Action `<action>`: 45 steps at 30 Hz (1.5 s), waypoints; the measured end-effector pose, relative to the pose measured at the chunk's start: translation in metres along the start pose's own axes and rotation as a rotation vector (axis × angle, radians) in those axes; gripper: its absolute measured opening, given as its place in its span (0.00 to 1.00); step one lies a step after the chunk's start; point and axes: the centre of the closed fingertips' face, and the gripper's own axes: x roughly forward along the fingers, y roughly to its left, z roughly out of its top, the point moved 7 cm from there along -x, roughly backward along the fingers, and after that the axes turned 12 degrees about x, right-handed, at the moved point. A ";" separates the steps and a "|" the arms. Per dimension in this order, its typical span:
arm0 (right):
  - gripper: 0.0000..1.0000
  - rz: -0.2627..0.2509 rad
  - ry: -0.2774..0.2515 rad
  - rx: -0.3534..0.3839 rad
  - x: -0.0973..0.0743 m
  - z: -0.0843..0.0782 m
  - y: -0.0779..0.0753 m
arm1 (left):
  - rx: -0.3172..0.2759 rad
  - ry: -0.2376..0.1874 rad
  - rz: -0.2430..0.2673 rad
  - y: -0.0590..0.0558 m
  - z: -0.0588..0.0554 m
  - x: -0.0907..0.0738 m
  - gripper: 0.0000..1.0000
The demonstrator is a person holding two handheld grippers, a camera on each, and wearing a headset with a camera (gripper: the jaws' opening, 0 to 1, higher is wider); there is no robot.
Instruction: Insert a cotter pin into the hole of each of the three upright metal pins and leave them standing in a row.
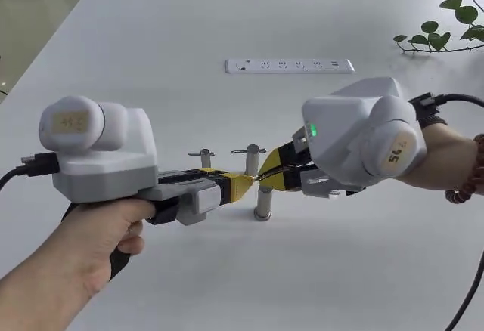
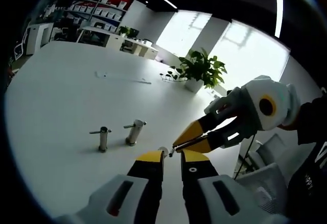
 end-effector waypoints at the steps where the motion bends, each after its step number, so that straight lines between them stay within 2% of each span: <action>1: 0.00 0.000 0.000 -0.002 0.000 0.001 0.000 | -0.001 -0.001 -0.001 0.000 0.000 0.000 0.10; 11: 0.00 -0.005 -0.013 -0.018 0.001 0.007 0.002 | -0.014 -0.006 -0.009 -0.002 0.000 0.000 0.01; 20: 0.00 -0.015 -0.016 -0.017 0.001 0.009 0.003 | -0.017 -0.014 -0.007 -0.002 -0.002 -0.001 0.01; 28: 0.00 -0.007 -0.027 0.027 0.000 0.009 0.002 | 0.105 -0.015 -0.003 -0.004 0.000 -0.002 0.00; 32: 0.00 -0.002 -0.028 0.063 0.001 0.007 0.000 | 0.127 -0.016 -0.002 -0.003 0.000 -0.002 0.00; 35: 0.04 0.018 -0.047 0.115 -0.001 0.007 0.000 | 0.166 -0.011 -0.005 -0.003 0.000 -0.003 0.00; 38: 0.04 0.050 -0.060 0.189 -0.002 0.003 0.001 | 0.233 -0.021 -0.013 -0.004 0.001 -0.006 0.00; 45: 0.05 0.110 -0.085 0.321 -0.004 -0.008 -0.002 | 0.393 0.003 -0.060 -0.009 -0.004 -0.009 0.00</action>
